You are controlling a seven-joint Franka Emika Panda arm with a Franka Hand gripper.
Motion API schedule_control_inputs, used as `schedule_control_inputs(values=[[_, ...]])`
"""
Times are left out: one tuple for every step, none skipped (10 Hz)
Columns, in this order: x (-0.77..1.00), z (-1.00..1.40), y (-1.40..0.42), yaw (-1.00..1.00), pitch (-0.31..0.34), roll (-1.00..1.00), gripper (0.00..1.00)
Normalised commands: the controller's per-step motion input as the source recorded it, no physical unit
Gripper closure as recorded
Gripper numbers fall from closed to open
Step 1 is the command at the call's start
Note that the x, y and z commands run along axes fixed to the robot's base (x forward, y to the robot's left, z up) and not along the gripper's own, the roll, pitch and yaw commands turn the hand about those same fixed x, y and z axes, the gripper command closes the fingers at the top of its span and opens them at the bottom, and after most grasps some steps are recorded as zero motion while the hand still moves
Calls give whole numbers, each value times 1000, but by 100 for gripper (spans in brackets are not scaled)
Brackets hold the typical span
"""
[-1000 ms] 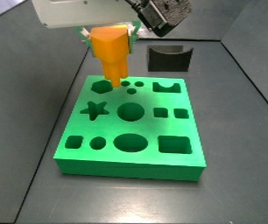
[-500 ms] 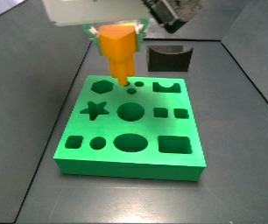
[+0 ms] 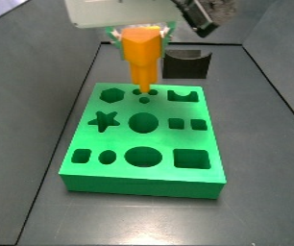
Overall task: Pick up the 3 prong object. Move up. Move to above the board. Insert the 3 prong object.
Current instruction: Insert the 3 prong object.
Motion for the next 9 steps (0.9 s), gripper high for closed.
schedule_control_inputs(values=[[100,0,-26,0,0,31,100],[160,-109,-40,0,7,121,100],[63,-146,-14,0,0,117,100],[40,-123,0,0,0,103,100],[77,-129,0,0,0,113,100],[60,-106,0,0,0,114,100],[66,-86,0,0,0,107,100],[63,-91,-11,0,0,111,100],[83,-120,-31,0,0,126,100]])
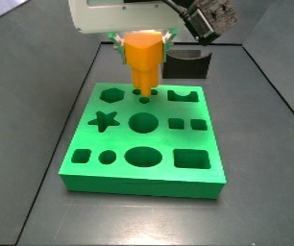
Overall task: Pick up the 3 prong object. Move up. Move to above the board. Insert the 3 prong object.
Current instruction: Insert the 3 prong object.
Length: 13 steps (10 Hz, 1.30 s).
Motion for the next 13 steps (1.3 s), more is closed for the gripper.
schedule_control_inputs(values=[[29,-140,0,0,0,119,100],[9,-189,-3,0,0,134,100],[6,-197,-23,0,0,133,100],[11,-180,-29,0,0,127,100],[43,-154,-46,0,0,111,100],[63,-146,-57,0,0,107,100],[80,-160,-69,0,0,107,100],[114,-183,-63,0,0,113,100],[123,-211,-14,0,0,116,100],[131,-234,-9,0,0,124,100],[183,-249,0,0,0,131,100],[203,-249,0,0,0,143,100],[286,-266,0,0,0,166,100]])
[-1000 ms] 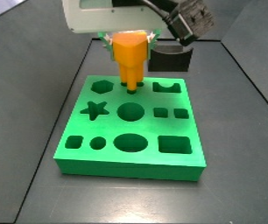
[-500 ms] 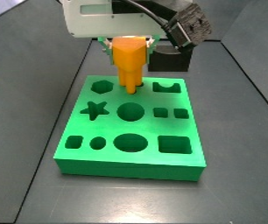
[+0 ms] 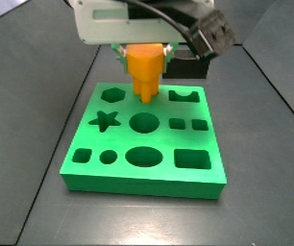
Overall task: Pick up the 3 prong object. Move up. Move to above the board. Insert the 3 prong object.
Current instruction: Insert the 3 prong object.
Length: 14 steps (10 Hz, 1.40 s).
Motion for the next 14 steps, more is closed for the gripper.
schedule_control_inputs(values=[[271,-223,0,0,0,153,100],[266,-226,0,0,0,156,100],[171,-437,0,0,0,241,100],[100,-683,0,0,-50,239,100],[57,-857,0,0,-84,183,100],[51,-997,0,0,-116,16,100],[0,-969,17,0,-140,0,100],[0,-917,26,0,-169,-6,100],[0,-860,37,0,-193,-39,100],[0,-780,63,0,-203,-76,100],[0,-531,23,0,-150,0,100],[0,0,46,0,-56,-34,100],[0,0,0,0,-6,0,100],[0,0,0,0,-4,0,100]])
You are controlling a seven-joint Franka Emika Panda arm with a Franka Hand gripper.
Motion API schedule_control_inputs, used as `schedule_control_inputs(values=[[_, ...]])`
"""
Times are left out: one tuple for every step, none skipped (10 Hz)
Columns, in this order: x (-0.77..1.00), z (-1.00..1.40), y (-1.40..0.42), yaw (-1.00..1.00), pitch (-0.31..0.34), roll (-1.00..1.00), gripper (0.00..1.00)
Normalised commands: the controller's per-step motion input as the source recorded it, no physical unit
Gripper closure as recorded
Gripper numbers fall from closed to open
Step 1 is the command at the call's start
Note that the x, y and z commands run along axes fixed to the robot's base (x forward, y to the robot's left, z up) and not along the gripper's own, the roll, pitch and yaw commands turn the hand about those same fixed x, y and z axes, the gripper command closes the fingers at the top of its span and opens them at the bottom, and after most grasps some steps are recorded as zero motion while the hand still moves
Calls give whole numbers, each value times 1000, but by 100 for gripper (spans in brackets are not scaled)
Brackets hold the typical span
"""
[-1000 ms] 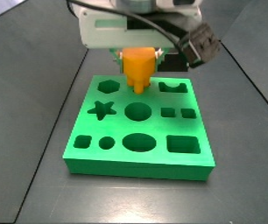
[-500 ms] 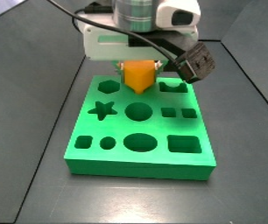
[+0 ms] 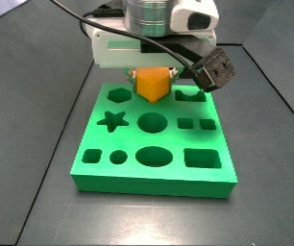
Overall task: Pick up the 3 prong object. Move up. Move to above the board. Insert the 3 prong object.
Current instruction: Insert the 3 prong object.
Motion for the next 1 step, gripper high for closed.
schedule_control_inputs(values=[[0,-54,0,0,-19,4,100]])
